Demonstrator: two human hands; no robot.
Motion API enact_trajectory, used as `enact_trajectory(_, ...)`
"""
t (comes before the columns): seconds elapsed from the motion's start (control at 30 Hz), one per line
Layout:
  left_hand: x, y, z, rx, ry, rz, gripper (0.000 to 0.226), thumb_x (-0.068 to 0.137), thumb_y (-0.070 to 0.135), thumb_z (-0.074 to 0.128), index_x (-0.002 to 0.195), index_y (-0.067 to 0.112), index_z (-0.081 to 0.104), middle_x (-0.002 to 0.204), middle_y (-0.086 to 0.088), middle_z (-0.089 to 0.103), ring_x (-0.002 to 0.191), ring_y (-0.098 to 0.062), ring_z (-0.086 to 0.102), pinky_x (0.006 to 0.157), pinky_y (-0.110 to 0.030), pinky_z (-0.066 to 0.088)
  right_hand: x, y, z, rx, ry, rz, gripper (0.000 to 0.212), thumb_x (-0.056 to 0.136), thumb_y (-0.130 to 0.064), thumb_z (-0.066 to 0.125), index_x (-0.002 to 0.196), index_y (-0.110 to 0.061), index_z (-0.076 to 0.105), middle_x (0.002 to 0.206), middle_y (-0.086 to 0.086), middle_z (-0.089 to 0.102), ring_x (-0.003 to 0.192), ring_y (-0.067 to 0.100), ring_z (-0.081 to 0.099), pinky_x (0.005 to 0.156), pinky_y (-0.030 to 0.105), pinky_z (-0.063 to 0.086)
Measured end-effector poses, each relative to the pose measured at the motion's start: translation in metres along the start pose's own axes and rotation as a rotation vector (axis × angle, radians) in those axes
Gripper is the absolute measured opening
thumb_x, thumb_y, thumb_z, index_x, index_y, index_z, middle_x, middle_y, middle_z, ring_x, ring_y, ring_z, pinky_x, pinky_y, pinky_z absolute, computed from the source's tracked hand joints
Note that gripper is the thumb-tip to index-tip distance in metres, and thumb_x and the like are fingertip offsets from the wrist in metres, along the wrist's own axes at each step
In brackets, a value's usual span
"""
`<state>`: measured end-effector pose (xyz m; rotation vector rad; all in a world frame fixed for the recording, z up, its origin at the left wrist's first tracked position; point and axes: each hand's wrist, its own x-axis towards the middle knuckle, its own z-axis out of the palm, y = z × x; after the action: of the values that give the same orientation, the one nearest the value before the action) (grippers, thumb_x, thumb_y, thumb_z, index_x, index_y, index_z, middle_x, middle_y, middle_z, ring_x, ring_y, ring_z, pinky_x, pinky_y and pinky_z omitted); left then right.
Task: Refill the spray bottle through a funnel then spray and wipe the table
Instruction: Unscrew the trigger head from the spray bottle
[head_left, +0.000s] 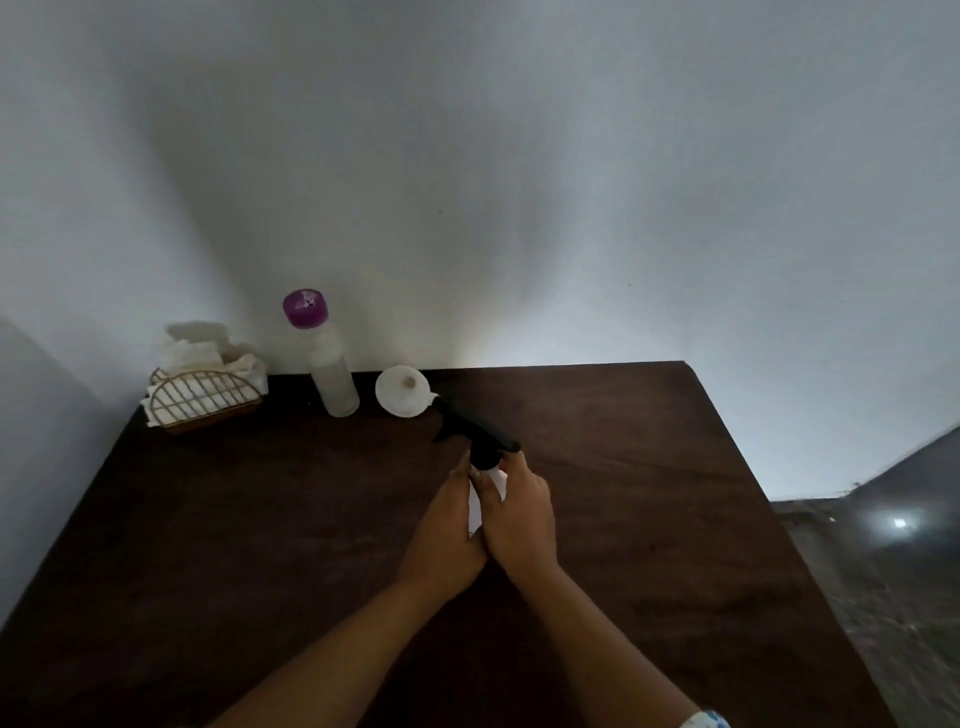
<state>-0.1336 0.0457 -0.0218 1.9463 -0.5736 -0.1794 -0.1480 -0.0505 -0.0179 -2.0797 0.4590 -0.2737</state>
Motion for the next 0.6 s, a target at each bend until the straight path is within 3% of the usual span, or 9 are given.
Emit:
enact_trajectory(0.13,-0.052,0.002,-0.019,0.009,-0.009,-0.030,0.046,0.088,0.040,0.052,0.131,0.037,0.038,0.126,0.017,0.051,0.116,0.007,0.047,0.097,-0.017,0.040,-0.058,-0.013,0.008,0.034,-0.044,0.001,0.031,0.091,-0.041,0.052,0.119,-0.029,0.048,0.109,0.002,0.063,0.102,0.018,0.060,0.081,0.043,0.055)
enact_trajectory(0.23,-0.079,-0.001,-0.034,0.065,-0.027,-0.033,0.046,0.089,0.031,0.052,0.133,0.027,0.038,0.130,0.011,0.050,0.117,0.005,0.046,0.098,-0.015,0.038,-0.085,-0.017,0.018,0.023,-0.088,-0.007,0.030,0.092,-0.038,0.052,0.120,-0.028,0.048,0.106,0.000,0.064,0.100,0.018,0.061,0.079,0.040,0.056)
enact_trajectory(0.3,-0.098,-0.004,-0.042,0.054,-0.011,-0.069,0.043,0.090,0.021,0.051,0.131,0.027,0.040,0.130,0.006,0.052,0.117,-0.003,0.050,0.098,-0.022,0.040,-0.103,-0.021,0.027,0.010,-0.098,-0.014,0.029,0.092,-0.036,0.052,0.119,-0.025,0.050,0.099,-0.002,0.065,0.092,0.010,0.063,0.069,0.027,0.054)
enact_trajectory(0.4,-0.116,-0.007,-0.051,0.047,0.022,-0.137,0.038,0.090,0.015,0.051,0.124,0.032,0.044,0.119,0.009,0.058,0.109,-0.009,0.056,0.090,-0.030,0.047,-0.123,-0.025,0.039,0.018,-0.112,-0.050,0.028,0.093,-0.031,0.052,0.117,-0.015,0.055,0.075,-0.013,0.061,0.067,-0.009,0.060,0.049,0.006,0.041)
enact_trajectory(0.47,-0.124,-0.010,-0.055,0.055,0.022,-0.149,0.034,0.091,0.015,0.049,0.117,0.035,0.046,0.109,0.015,0.059,0.102,-0.007,0.058,0.082,-0.026,0.046,-0.131,-0.026,0.043,0.042,-0.117,-0.060,0.028,0.094,-0.026,0.054,0.118,-0.012,0.056,0.072,-0.016,0.059,0.066,-0.014,0.058,0.051,0.003,0.040)
enact_trajectory(0.6,-0.130,-0.016,-0.053,0.043,0.050,-0.212,0.030,0.091,0.020,0.050,0.118,0.032,0.047,0.110,0.009,0.062,0.098,-0.008,0.058,0.080,-0.026,0.045,-0.140,-0.030,0.042,0.135,-0.122,-0.053,0.029,0.090,-0.020,0.059,0.118,-0.027,0.056,0.091,-0.023,0.060,0.087,-0.009,0.058,0.069,0.004,0.043)
